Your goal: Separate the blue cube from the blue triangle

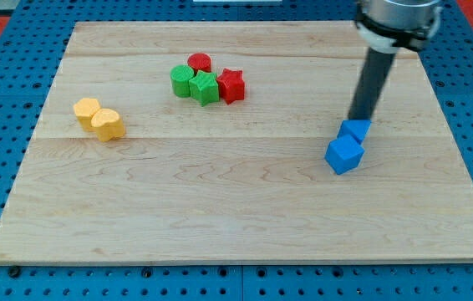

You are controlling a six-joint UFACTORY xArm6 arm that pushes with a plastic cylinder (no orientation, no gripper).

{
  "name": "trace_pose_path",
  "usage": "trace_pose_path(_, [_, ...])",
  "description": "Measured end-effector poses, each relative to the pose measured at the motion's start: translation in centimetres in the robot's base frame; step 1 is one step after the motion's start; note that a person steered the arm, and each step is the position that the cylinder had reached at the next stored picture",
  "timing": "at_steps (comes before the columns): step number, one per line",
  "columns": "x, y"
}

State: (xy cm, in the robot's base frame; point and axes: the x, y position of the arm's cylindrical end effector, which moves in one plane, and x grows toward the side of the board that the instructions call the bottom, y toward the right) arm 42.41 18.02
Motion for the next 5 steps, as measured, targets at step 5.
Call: trace_pose_path(5, [8.6,0.7])
